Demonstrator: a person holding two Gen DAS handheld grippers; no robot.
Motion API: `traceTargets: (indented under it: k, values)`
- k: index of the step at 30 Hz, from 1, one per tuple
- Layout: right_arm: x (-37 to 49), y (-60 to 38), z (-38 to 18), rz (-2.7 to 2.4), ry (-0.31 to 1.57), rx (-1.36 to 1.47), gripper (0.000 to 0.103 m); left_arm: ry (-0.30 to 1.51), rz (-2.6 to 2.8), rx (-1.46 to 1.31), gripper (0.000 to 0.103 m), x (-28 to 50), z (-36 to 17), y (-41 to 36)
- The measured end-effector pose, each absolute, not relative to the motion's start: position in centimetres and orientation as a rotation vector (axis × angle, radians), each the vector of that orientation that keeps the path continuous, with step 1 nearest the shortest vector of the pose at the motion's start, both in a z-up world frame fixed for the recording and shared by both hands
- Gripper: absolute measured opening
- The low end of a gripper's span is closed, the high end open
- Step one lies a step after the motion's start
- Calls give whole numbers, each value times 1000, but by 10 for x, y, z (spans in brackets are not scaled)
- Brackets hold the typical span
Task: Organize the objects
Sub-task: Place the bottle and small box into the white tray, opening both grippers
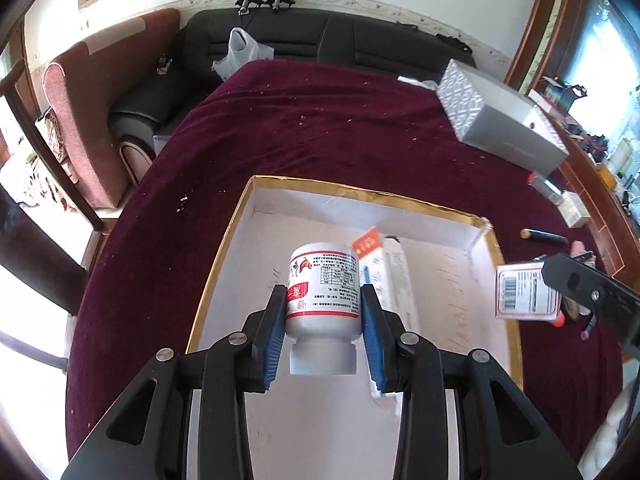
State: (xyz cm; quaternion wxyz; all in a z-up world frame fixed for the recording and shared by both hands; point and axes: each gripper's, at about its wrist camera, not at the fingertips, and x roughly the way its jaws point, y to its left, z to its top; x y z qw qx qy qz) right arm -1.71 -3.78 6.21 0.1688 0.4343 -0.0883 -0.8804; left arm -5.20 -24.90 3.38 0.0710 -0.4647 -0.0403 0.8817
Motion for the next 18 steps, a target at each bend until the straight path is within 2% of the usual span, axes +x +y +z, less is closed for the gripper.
traceTargets:
  k: [13, 18]
  values:
    - [-55, -67, 31, -2488, -235, 1336, 31, -174, 2594, -1481, 31, -80, 5, -256]
    - [-65, -66, 22, -2478, -262, 1367, 31, -258, 2572, -1488, 31, -85, 3, -261]
